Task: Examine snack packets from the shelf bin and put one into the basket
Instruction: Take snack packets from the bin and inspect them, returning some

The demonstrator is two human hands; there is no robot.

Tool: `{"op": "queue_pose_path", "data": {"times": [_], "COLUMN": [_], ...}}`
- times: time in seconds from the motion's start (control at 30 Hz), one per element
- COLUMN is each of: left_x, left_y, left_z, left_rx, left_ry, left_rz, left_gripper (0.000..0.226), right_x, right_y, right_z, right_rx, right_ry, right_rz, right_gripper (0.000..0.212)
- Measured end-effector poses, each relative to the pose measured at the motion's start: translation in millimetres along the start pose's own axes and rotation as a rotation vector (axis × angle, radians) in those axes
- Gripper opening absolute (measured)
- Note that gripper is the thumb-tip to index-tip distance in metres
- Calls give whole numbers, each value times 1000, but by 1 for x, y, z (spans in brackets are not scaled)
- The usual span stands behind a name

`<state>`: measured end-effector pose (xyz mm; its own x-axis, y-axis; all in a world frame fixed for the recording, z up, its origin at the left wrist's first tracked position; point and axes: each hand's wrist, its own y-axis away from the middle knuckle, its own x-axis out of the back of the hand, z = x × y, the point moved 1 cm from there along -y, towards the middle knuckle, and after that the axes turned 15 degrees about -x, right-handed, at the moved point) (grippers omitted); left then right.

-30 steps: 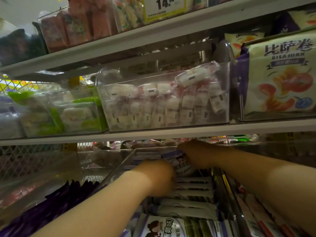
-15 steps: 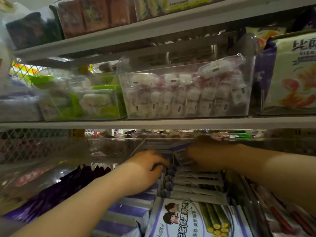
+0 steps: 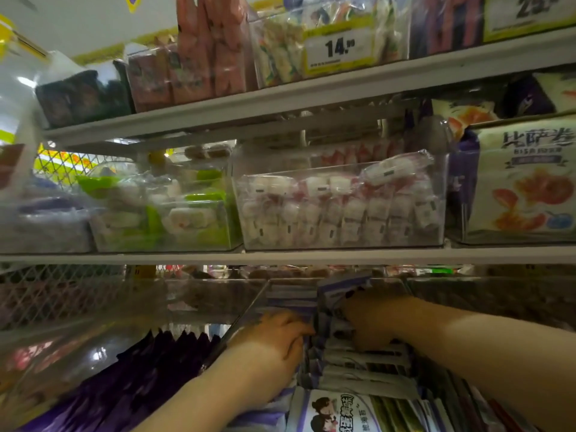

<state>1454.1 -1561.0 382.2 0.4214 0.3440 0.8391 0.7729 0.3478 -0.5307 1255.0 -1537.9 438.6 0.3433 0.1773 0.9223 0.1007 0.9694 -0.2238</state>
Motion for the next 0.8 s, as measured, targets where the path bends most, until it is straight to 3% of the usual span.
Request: {"op": "queue_pose_path", "data": {"times": [0.17, 0.37, 0.6, 0.8], "left_x": [4, 24, 55, 80], "left_y": [-3, -3, 13, 50], "left_z": [1, 14, 45, 80], "left_rx": [22, 60, 158, 174], "left_ry": [43, 103, 121, 423], "left_rz": [-9, 48, 172, 566], "left_gripper": [37, 31, 35, 20], "right_x": [8, 2, 23, 56], "right_y": [13, 43, 95, 151], "right_z": [21, 21, 11, -13], "right_rx": [-41, 39, 43, 177], "right_ry": [-128, -295, -351, -689], "right_rz": [277, 614, 700, 698], "right_gripper": [27, 40, 25, 20]}}
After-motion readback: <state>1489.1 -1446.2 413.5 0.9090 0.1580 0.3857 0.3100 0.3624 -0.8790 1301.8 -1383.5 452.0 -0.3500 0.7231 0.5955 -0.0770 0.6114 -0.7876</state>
